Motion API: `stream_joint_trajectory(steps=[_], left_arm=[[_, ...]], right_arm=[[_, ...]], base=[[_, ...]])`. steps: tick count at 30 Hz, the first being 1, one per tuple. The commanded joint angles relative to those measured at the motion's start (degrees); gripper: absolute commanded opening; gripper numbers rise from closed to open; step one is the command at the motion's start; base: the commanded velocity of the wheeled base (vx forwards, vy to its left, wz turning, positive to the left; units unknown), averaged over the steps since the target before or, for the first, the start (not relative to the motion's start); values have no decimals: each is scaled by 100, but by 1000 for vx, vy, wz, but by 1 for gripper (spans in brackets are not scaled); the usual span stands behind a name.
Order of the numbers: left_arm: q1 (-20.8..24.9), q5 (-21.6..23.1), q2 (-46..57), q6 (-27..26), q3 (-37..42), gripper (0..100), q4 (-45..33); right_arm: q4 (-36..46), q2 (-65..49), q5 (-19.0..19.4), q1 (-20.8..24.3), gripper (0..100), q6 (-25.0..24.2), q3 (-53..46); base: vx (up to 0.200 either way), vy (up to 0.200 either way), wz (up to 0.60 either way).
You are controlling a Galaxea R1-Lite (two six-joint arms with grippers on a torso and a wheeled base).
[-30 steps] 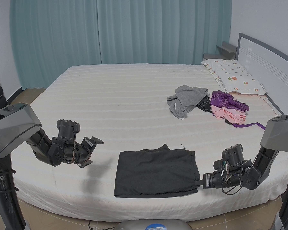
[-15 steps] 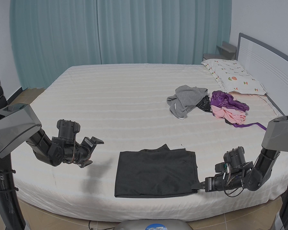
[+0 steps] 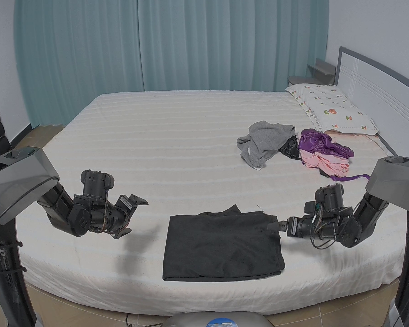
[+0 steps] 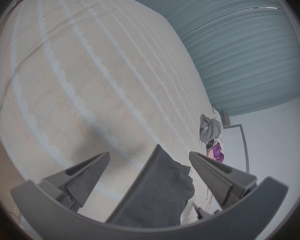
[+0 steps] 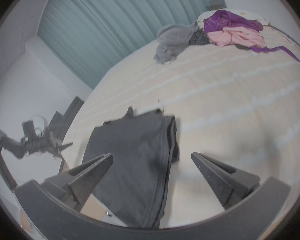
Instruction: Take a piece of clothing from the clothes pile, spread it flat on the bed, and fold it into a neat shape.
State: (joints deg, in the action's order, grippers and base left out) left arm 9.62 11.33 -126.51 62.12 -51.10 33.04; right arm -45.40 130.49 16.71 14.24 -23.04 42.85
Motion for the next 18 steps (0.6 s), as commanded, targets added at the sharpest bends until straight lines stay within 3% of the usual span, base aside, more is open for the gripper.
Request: stream_joint_trajectory(steps=[1,11,18], left_arm=[[40,1,-102,-113,-128,100,10],[761,-131,-664,-719,-954,100,-69],[1139,-930,-1569,-1475,-2035,100,-148]], right_arm=[[93,829,-204,-167,100,-465,1103],[593,1225,-204,-132,100,-675,1938],[593,1277,-186,-123,100,-834,2052]], base=[[0,0,0],[0,0,0],[0,0,0]])
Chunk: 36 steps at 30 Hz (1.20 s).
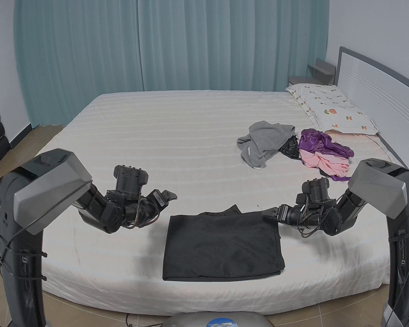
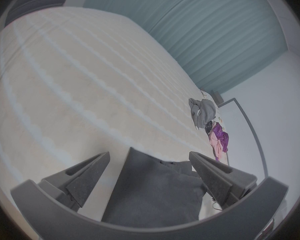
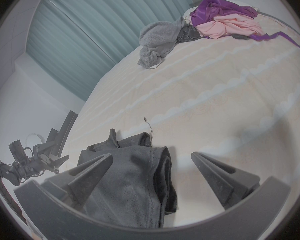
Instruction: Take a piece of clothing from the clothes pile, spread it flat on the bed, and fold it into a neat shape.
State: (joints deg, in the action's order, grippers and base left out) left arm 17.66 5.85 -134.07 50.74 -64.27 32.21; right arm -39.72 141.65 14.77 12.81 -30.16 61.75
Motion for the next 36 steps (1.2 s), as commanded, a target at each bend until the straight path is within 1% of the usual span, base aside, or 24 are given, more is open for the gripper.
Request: stream_joint_trajectory(steps=[1,2,4,8,11,15,16,20,21,25,29,32,36], left_arm=[[387,-392,-901,-336,-833,100,-127],[396,-392,-928,-336,-868,100,-153],[448,-471,-1121,-398,-1246,100,-461],[448,-796,-1376,-424,-1641,100,-698],[448,-928,-1438,-424,-1703,100,-707],[448,-945,-1438,-416,-1703,100,-716],[448,-981,-1429,-416,-1685,0,-716],[440,-1130,-1446,-416,-1703,0,-707],[440,-1183,-1446,-416,-1703,0,-707],[448,-1394,-1455,-407,-1703,0,-681],[440,-1490,-1455,-380,-1703,0,-663],[440,-1605,-1455,-380,-1703,0,-663],[404,-1666,-1473,-380,-1694,0,-663]], right_arm=[[17,169,8,20,100,-148,180],[8,169,8,28,100,-148,180],[-27,196,-1,46,100,-157,206],[-19,205,-1,55,100,-157,241],[-19,205,-1,81,100,-157,250],[-27,231,8,99,100,-174,347],[-19,240,-1,125,100,-201,373],[43,275,-1,151,100,-289,479],[43,275,-1,160,0,-315,479],[122,266,-1,160,0,-350,488],[280,257,-10,160,0,-350,558],[228,257,-27,160,0,-368,593],[228,257,-177,134,0,-368,725]], base=[[0,0,0],[0,0,0],[0,0,0],[0,0,0],[0,0,0],[0,0,0],[0,0,0],[0,0,0],[0,0,0],[0,0,0],[0,0,0],[0,0,0],[0,0,0]])
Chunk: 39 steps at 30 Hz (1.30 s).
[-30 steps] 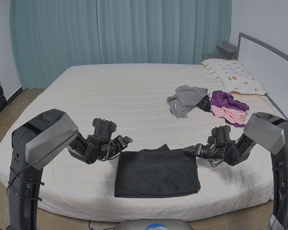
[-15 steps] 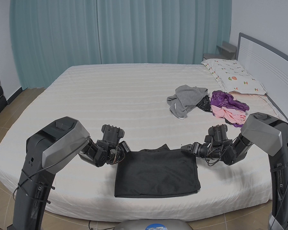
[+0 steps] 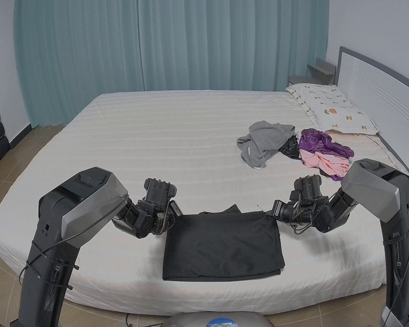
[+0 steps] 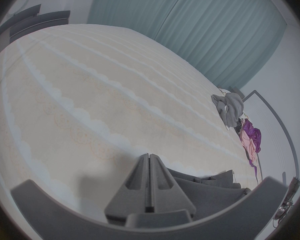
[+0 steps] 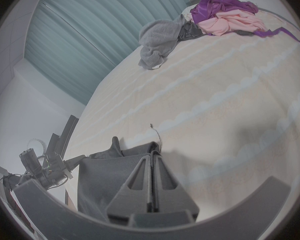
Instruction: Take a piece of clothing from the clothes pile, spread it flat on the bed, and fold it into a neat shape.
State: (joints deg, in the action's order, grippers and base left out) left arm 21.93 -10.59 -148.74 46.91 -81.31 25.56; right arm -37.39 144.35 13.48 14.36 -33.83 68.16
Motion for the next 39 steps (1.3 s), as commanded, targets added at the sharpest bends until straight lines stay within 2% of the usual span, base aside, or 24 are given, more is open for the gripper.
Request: stream_joint_trajectory(steps=[1,5,14,15,18,19,26,33,34,36,39], left_arm=[[-31,-39,-24,-6,1,0,10],[-40,-197,-59,-6,-16,0,45],[-40,-189,-59,2,-16,0,28],[-40,-189,-59,2,-16,0,28],[-40,-180,-59,20,-34,0,19],[-40,-180,-59,20,-34,100,19],[-75,-154,-15,108,-8,100,19],[-216,-136,214,591,133,100,10],[-259,-92,354,793,282,100,28],[-286,5,512,987,458,100,36],[-400,488,934,1356,1047,100,186]], right_arm=[[-5,-12,-118,-30,0,8,119],[4,-3,-179,-39,0,8,172],[-23,199,-320,5,0,25,295],[-32,199,-320,5,100,34,303],[-76,199,-311,5,100,43,286],[-84,199,-311,5,100,43,286],[-93,-364,-232,-3,100,-10,-250],[-445,-1260,199,5,100,17,-1973],[-752,-1427,251,41,100,-1,-2474],[-1016,-1533,260,111,100,-10,-2878],[-1473,-1594,216,313,100,-10,-3599]], base=[[0,0,0],[0,0,0],[0,0,0],[0,0,0],[0,0,0],[0,0,0],[0,0,0],[0,0,0],[0,0,0],[0,0,0],[0,0,0]])
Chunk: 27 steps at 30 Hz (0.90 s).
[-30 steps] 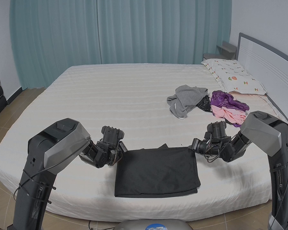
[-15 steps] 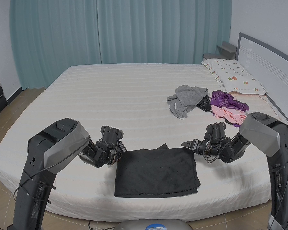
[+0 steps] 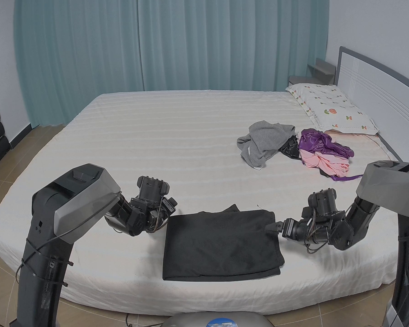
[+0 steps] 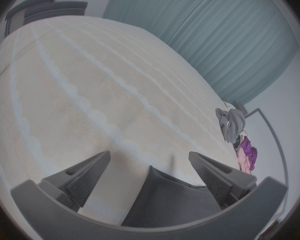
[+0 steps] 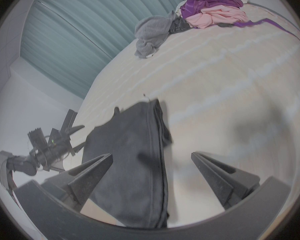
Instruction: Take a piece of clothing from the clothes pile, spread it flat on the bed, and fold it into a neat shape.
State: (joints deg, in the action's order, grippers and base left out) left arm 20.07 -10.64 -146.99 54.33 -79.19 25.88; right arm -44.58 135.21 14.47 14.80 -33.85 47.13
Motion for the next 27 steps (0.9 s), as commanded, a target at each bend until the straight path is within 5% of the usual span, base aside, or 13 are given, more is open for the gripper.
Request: stream_joint_trajectory(steps=[1,7,14,15,27], left_arm=[[-231,528,795,640,888,100,189],[-512,897,1076,807,1714,100,1156],[-548,906,1094,807,1767,100,1218],[-548,906,1094,807,1767,100,1218],[-556,906,1094,807,1767,100,1218]], right_arm=[[-780,-680,117,287,100,-7,-1540],[-903,-601,-32,357,100,2,-1733],[-894,-381,-234,533,100,10,-1558],[-886,-363,-243,542,0,19,-1558],[-833,-469,-384,594,0,19,-1777]], base=[[0,0,0],[0,0,0],[0,0,0],[0,0,0],[0,0,0]])
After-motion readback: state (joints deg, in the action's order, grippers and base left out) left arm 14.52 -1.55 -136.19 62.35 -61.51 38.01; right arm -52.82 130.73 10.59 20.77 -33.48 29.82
